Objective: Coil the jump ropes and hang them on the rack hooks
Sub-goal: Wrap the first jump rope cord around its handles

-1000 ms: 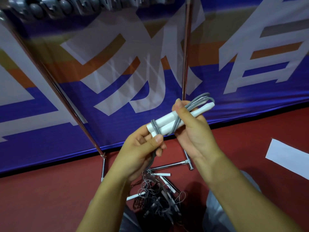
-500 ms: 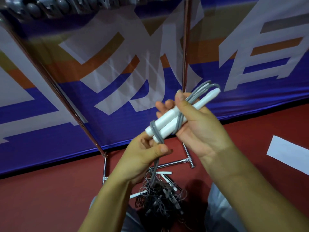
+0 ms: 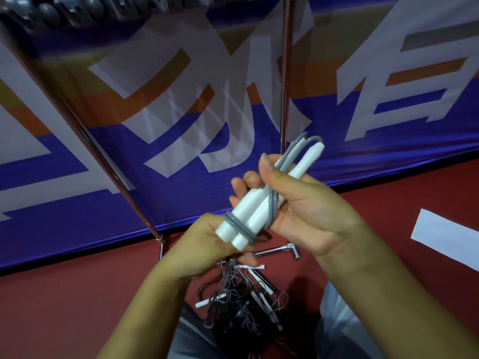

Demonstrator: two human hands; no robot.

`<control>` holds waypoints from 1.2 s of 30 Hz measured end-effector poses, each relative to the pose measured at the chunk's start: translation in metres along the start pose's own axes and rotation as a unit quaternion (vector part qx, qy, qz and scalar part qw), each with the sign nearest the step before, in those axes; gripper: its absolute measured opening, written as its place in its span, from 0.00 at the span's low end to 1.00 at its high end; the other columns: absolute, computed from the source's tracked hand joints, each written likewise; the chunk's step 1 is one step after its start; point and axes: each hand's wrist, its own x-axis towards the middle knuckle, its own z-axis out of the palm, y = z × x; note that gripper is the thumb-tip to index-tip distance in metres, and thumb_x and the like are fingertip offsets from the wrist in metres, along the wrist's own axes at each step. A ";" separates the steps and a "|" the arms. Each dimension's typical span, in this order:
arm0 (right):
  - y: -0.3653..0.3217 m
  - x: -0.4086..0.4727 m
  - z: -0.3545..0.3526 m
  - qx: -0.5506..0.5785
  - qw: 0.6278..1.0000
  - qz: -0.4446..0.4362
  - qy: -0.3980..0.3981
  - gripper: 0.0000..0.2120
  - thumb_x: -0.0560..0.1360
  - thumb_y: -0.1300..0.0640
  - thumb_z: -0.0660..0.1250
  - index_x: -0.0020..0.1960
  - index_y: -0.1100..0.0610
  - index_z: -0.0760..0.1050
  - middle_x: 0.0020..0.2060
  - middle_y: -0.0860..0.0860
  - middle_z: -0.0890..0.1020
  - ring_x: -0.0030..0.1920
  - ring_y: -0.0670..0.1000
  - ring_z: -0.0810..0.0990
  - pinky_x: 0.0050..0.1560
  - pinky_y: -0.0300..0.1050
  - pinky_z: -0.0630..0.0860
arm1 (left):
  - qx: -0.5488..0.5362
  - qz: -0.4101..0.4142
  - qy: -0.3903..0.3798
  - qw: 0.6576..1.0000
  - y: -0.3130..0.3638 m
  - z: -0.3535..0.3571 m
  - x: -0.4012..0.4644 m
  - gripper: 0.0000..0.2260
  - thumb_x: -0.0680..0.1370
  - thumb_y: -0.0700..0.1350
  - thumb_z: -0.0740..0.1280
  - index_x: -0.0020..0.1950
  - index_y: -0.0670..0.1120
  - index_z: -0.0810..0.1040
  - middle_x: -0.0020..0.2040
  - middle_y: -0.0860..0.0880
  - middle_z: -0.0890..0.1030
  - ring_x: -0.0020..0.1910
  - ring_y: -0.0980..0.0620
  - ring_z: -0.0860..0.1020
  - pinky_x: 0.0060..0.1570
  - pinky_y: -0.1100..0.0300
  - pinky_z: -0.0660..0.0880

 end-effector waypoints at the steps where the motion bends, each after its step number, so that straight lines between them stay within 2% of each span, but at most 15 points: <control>1: 0.001 0.000 0.000 -0.007 1.000 0.008 -0.009 0.05 0.66 0.58 0.67 0.31 0.54 0.77 0.31 0.51 0.78 0.40 0.52 0.84 0.47 0.50 0.82 | 0.050 0.010 0.006 0.999 0.003 -0.003 -0.001 0.08 0.65 0.39 0.72 0.33 0.52 0.85 0.30 0.48 0.83 0.31 0.53 0.81 0.37 0.62 0.77; 3: 0.002 -0.001 0.000 -0.021 0.999 0.018 -0.022 0.06 0.66 0.58 0.67 0.30 0.53 0.77 0.30 0.51 0.78 0.40 0.52 0.84 0.48 0.50 0.81 | 0.120 0.028 0.034 0.992 0.010 -0.008 0.001 0.13 0.67 0.37 0.71 0.30 0.55 0.84 0.27 0.51 0.82 0.29 0.57 0.79 0.35 0.64 0.76; 5: 0.004 -0.003 0.000 -0.032 0.999 0.027 -0.033 0.04 0.66 0.58 0.67 0.33 0.55 0.76 0.30 0.51 0.78 0.40 0.52 0.83 0.50 0.51 0.80 | 0.169 0.038 0.106 0.979 0.012 -0.014 0.006 0.18 0.68 0.35 0.74 0.26 0.57 0.82 0.26 0.54 0.79 0.27 0.61 0.74 0.32 0.67 0.73; 7: 0.006 -0.005 0.000 -0.061 0.997 0.030 -0.036 0.03 0.67 0.58 0.66 0.37 0.56 0.72 0.31 0.51 0.77 0.41 0.52 0.83 0.49 0.50 0.80 | 0.235 0.056 0.159 0.957 0.014 -0.017 0.009 0.10 0.63 0.42 0.75 0.24 0.52 0.78 0.23 0.54 0.75 0.25 0.61 0.69 0.29 0.68 0.68; 9: 0.006 -0.006 -0.002 -0.086 0.995 0.027 -0.032 0.05 0.67 0.58 0.66 0.39 0.57 0.70 0.31 0.51 0.77 0.42 0.52 0.83 0.47 0.49 0.81 | 0.322 0.107 0.192 0.921 0.016 -0.022 0.010 0.13 0.61 0.48 0.73 0.23 0.47 0.71 0.24 0.56 0.73 0.25 0.61 0.68 0.27 0.71 0.63; 11: 0.007 -0.006 -0.004 -0.105 0.994 0.015 -0.026 0.07 0.67 0.57 0.66 0.40 0.57 0.69 0.31 0.51 0.77 0.42 0.52 0.83 0.45 0.47 0.82 | 0.406 0.175 0.213 0.871 0.020 -0.025 0.008 0.17 0.62 0.51 0.73 0.24 0.55 0.65 0.22 0.55 0.69 0.26 0.59 0.68 0.26 0.72 0.61; 12: 0.008 -0.006 -0.006 -0.122 0.992 0.002 -0.018 0.07 0.67 0.57 0.66 0.40 0.57 0.68 0.31 0.51 0.77 0.42 0.52 0.83 0.45 0.46 0.81 | 0.441 0.204 0.221 0.846 0.023 -0.024 0.006 0.15 0.63 0.54 0.72 0.25 0.55 0.66 0.23 0.56 0.67 0.27 0.57 0.69 0.26 0.71 0.61; 14: 0.012 -0.006 -0.008 -0.162 0.986 -0.031 0.001 0.09 0.66 0.56 0.67 0.39 0.57 0.68 0.31 0.50 0.77 0.42 0.51 0.83 0.45 0.45 0.80 | 0.486 0.233 0.238 0.808 0.025 -0.022 0.002 0.16 0.66 0.56 0.68 0.26 0.47 0.71 0.25 0.55 0.69 0.29 0.53 0.69 0.25 0.67 0.62; 16: 0.017 -0.003 -0.011 -0.183 0.981 -0.062 0.023 0.10 0.65 0.56 0.67 0.40 0.58 0.68 0.32 0.51 0.77 0.43 0.51 0.84 0.43 0.45 0.81 | 0.500 0.236 0.252 0.794 0.024 -0.019 0.000 0.18 0.69 0.56 0.69 0.28 0.43 0.73 0.26 0.52 0.71 0.29 0.52 0.68 0.25 0.64 0.63; 19: 0.023 0.001 -0.017 -0.158 0.982 -0.089 0.049 0.10 0.65 0.56 0.67 0.41 0.57 0.68 0.33 0.51 0.78 0.44 0.52 0.84 0.41 0.45 0.81 | 0.491 0.224 0.263 0.800 0.025 -0.013 -0.002 0.14 0.69 0.48 0.73 0.29 0.42 0.74 0.27 0.50 0.70 0.30 0.51 0.68 0.28 0.64 0.63; 24: 0.032 0.008 -0.020 -0.137 0.980 -0.128 0.069 0.09 0.66 0.57 0.67 0.41 0.57 0.68 0.37 0.52 0.76 0.46 0.53 0.84 0.46 0.46 0.81 | 0.471 0.193 0.274 0.816 0.029 -0.005 -0.006 0.08 0.67 0.39 0.69 0.29 0.42 0.73 0.28 0.52 0.69 0.31 0.51 0.67 0.29 0.65 0.62; 28: 0.037 0.010 -0.021 -0.156 0.972 -0.159 0.076 0.09 0.66 0.56 0.68 0.41 0.57 0.69 0.35 0.49 0.79 0.48 0.53 0.84 0.50 0.51 0.80 | 0.459 0.159 0.284 0.827 0.030 -0.003 -0.007 0.10 0.68 0.38 0.70 0.30 0.43 0.71 0.28 0.51 0.69 0.31 0.51 0.67 0.29 0.62 0.63; 30: 0.038 0.010 -0.020 -0.160 0.969 -0.174 0.076 0.08 0.67 0.56 0.68 0.40 0.56 0.70 0.33 0.47 0.80 0.49 0.53 0.84 0.49 0.49 0.80 | 0.442 0.143 0.294 0.835 0.029 0.001 -0.008 0.12 0.69 0.37 0.72 0.30 0.44 0.70 0.28 0.51 0.69 0.32 0.52 0.68 0.30 0.64 0.63; 33: 0.039 0.011 -0.019 -0.169 0.962 -0.199 0.080 0.07 0.68 0.57 0.70 0.39 0.54 0.71 0.32 0.46 0.80 0.48 0.53 0.84 0.46 0.46 0.79 | 0.404 0.112 0.312 0.853 0.030 0.007 -0.010 0.11 0.71 0.41 0.72 0.32 0.44 0.73 0.30 0.50 0.71 0.34 0.52 0.69 0.31 0.66 0.64; 36: 0.037 0.017 -0.020 -0.175 0.948 -0.237 0.119 0.09 0.72 0.60 0.71 0.38 0.50 0.73 0.33 0.48 0.80 0.47 0.55 0.83 0.46 0.52 0.78 | 0.321 0.086 0.284 0.900 0.035 0.023 -0.014 0.10 0.73 0.53 0.72 0.39 0.47 0.78 0.33 0.51 0.74 0.32 0.56 0.71 0.32 0.70 0.66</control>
